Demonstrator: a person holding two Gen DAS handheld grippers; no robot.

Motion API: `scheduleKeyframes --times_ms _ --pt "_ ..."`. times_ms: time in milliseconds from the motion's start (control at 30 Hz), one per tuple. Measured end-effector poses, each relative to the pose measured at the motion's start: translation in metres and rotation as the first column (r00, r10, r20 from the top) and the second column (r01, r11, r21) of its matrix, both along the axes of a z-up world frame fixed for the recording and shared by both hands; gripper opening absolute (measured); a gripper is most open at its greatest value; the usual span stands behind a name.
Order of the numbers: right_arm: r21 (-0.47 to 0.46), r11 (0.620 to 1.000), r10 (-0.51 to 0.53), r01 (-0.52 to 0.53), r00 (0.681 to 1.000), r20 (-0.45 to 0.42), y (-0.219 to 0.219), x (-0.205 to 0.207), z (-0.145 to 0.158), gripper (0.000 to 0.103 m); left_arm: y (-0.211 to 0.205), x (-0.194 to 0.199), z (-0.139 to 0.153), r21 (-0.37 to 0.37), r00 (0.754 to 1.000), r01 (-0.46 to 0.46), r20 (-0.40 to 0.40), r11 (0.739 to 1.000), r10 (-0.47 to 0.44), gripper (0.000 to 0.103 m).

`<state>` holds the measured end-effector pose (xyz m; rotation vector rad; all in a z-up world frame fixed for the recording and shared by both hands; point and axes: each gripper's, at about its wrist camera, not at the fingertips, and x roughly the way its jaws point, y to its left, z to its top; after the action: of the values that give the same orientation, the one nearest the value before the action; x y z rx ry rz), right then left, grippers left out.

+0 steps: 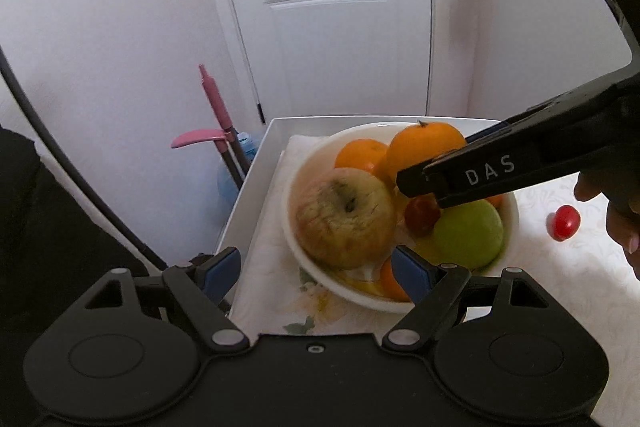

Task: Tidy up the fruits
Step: 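Lower the tomato and orange into the bowl and open both tools, then move both tools back over the table toward the last tomato and kiwi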

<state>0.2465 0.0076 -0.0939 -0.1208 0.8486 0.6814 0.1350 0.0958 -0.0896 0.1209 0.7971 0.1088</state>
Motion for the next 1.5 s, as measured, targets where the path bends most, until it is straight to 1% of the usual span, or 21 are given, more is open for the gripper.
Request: scheduleKeyframes --times_ms 33,67,100,133,200,333,567,733,900,1133,1333,1467,1500 --pt "0.004 1.000 -0.003 0.003 1.000 -0.002 0.000 0.000 0.000 0.077 0.000 -0.001 0.000 0.000 1.000 -0.001 0.000 1.000 0.001 0.086" --pt "0.020 1.000 -0.003 0.003 1.000 0.009 0.000 -0.002 0.001 0.081 0.001 -0.001 0.001 0.000 1.000 -0.001 0.000 1.000 0.001 0.086" --pt "0.029 1.000 0.000 -0.001 1.000 0.017 0.000 -0.003 0.003 0.094 0.001 -0.001 0.001 0.001 1.000 0.000 0.000 1.000 0.000 0.086" --pt "0.031 0.999 -0.006 0.005 0.999 0.031 0.000 -0.005 0.005 0.103 0.000 -0.001 0.002 0.002 1.000 0.000 0.001 1.000 0.000 0.086" --pt "0.029 0.999 -0.029 0.027 0.998 0.059 -0.002 -0.011 0.010 0.103 0.000 -0.002 0.004 -0.002 1.000 0.002 0.003 1.000 -0.002 0.086" --pt "0.040 0.998 -0.046 0.044 0.998 0.040 -0.012 -0.023 0.013 0.103 -0.001 -0.011 0.009 -0.007 1.000 0.003 0.014 1.000 -0.003 0.086" --pt "0.039 0.996 -0.088 0.086 0.994 0.065 -0.034 -0.047 0.026 0.103 -0.008 -0.024 0.016 -0.007 1.000 -0.005 0.025 1.000 0.005 0.086" --pt "0.065 0.991 -0.124 0.119 0.989 0.081 -0.064 -0.071 0.042 0.103 -0.019 -0.037 0.027 -0.015 0.999 -0.012 0.047 1.000 0.013 0.086" --pt "0.081 0.982 -0.180 0.173 0.979 0.095 -0.099 -0.093 0.054 0.103 -0.039 -0.048 0.038 -0.020 0.998 0.005 0.069 1.000 -0.004 0.086" --pt "0.065 0.957 -0.288 0.282 0.951 0.115 -0.162 -0.119 0.066 0.103 -0.078 -0.057 0.053 -0.035 0.994 0.043 0.102 0.998 -0.040 0.086" --pt "0.049 0.925 -0.380 0.377 0.918 0.112 -0.213 -0.133 0.068 0.103 -0.113 -0.055 0.056 -0.046 0.989 0.104 0.108 0.993 -0.099 0.086" --pt "0.033 0.901 -0.434 0.433 0.895 0.103 -0.241 -0.135 0.062 0.103 -0.137 -0.047 0.051 -0.034 0.984 0.143 0.108 0.989 -0.139 0.095" --pt "0.031 0.895 -0.446 0.445 0.889 0.099 -0.249 -0.135 0.060 0.103 -0.144 -0.044 0.049 -0.027 0.983 0.155 0.108 0.988 -0.151 0.096"
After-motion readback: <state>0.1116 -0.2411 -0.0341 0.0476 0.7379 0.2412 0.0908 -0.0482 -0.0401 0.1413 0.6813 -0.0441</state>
